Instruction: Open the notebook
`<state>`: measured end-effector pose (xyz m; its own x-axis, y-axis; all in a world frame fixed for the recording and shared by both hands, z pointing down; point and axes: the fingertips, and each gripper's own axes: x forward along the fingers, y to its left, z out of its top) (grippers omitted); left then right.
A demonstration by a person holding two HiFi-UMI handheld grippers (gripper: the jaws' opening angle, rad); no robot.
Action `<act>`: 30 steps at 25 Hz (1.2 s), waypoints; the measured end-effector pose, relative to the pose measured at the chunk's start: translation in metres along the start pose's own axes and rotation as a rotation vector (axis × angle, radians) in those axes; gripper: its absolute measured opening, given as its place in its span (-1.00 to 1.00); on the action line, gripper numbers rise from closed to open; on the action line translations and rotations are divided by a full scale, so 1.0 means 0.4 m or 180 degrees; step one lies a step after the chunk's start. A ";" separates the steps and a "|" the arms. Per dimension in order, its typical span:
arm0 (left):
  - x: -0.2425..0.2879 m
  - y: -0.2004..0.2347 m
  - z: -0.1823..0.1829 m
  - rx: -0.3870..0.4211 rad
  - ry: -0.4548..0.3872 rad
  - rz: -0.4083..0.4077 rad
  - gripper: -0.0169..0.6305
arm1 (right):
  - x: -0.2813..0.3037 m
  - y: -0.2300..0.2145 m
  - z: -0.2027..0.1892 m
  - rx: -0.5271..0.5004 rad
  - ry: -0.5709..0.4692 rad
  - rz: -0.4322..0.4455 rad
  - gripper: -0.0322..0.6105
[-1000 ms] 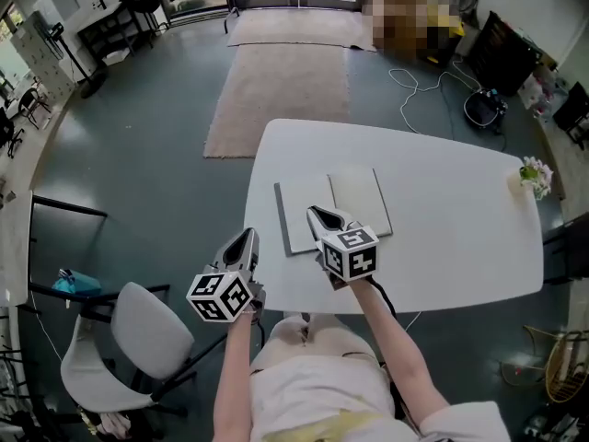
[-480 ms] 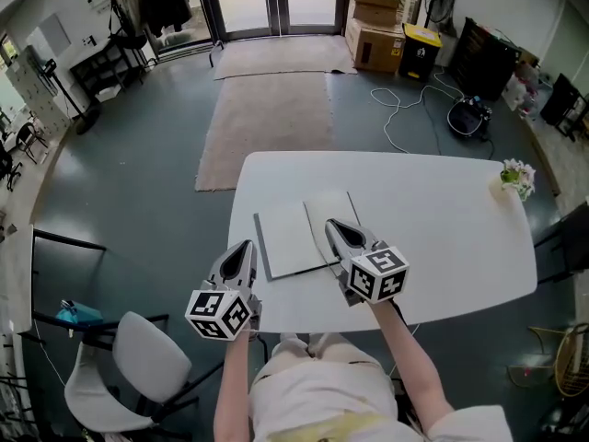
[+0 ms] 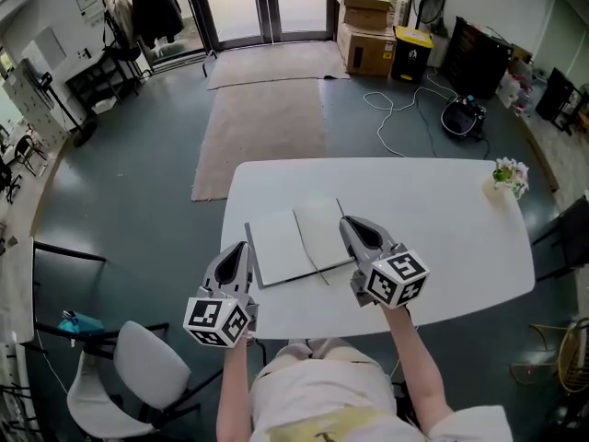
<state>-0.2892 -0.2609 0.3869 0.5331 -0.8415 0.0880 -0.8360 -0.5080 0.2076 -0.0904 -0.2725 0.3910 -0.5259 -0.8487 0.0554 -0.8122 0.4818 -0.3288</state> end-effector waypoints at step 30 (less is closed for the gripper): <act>-0.022 0.065 0.030 0.0105 -0.0096 0.0338 -0.95 | -0.040 -0.078 0.034 -0.0110 -0.0109 -0.0343 -0.89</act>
<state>-0.3173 -0.2688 0.3798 0.4376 -0.8957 0.0784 -0.8916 -0.4210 0.1665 -0.0532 -0.2771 0.3877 -0.4267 -0.9026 0.0562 -0.8721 0.3942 -0.2898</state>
